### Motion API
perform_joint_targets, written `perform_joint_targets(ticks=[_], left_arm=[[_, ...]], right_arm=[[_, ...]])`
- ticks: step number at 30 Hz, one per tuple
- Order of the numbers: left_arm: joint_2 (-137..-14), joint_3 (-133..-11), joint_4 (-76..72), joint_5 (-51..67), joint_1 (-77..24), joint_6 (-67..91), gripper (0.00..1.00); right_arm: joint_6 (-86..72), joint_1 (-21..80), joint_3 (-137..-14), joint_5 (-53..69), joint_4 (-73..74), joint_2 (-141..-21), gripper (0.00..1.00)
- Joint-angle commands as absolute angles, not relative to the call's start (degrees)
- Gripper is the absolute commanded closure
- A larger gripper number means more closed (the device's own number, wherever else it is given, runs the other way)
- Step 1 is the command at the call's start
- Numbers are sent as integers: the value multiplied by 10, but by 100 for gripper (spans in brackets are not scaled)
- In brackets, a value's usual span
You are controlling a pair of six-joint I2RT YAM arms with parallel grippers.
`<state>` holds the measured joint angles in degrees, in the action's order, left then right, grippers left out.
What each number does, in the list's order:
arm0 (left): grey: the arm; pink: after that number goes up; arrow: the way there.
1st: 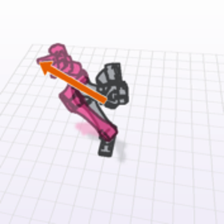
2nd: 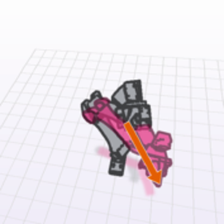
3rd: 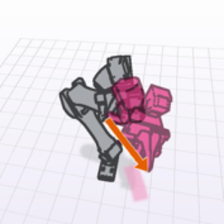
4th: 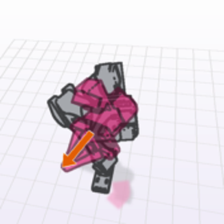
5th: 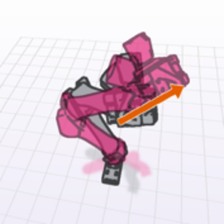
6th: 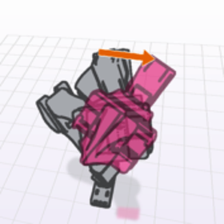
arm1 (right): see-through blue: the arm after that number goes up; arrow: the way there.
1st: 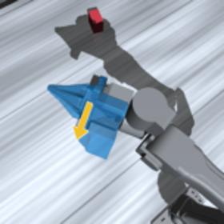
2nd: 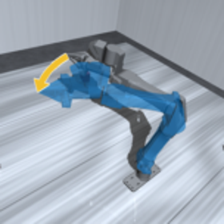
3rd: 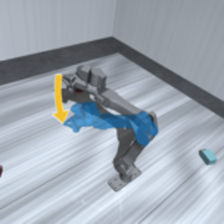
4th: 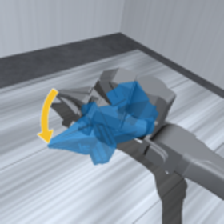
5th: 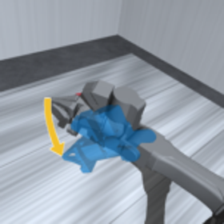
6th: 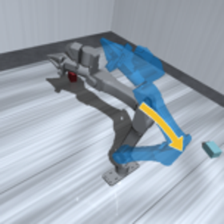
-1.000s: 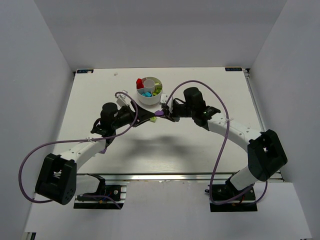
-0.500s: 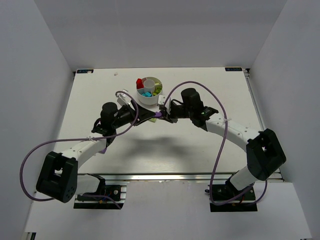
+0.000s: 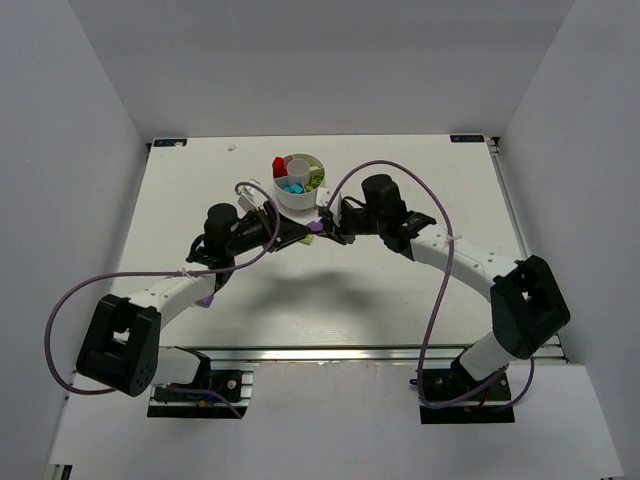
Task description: Sort the legos into containers by color
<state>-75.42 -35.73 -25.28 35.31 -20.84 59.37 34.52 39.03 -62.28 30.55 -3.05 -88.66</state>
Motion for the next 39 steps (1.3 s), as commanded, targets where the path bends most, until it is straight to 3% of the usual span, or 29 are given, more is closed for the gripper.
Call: perform_joint_targets(ticks=[1,3,6,8,9,10,14,19,21,25,29,39], left_arm=[[-760,-393,-277,365,-213,589,78],[-763,-403,-268,363,-213,578,84],[-766,-434,-229,352,-213,545,88],[-773,-464,-187,344,-212,513,90],[-777,-476,-170,338,-212,501,91],[-780,-490,-150,332,-211,487,93],[-829,-591,17,272,-200,378,95],[-930,-802,162,161,-199,283,96],[-986,-892,214,117,-199,251,97],[-1064,-1015,282,60,-199,218,99],[-1121,-1103,339,34,-199,209,99],[-1199,-1187,376,17,-199,204,98]], right_arm=[[343,395,-652,323,-44,-889,62],[343,395,-650,323,-47,-889,56],[345,394,-648,320,-47,-888,54],[345,394,-647,314,-47,-887,45],[344,394,-645,306,-49,-886,33],[340,391,-644,296,-54,-885,11],[315,356,-639,267,-56,-875,11],[343,302,-611,273,-27,-852,11],[359,288,-604,311,-4,-844,21],[352,262,-599,356,34,-831,100],[345,256,-570,355,18,-816,100],[335,241,-562,361,10,-816,100]])
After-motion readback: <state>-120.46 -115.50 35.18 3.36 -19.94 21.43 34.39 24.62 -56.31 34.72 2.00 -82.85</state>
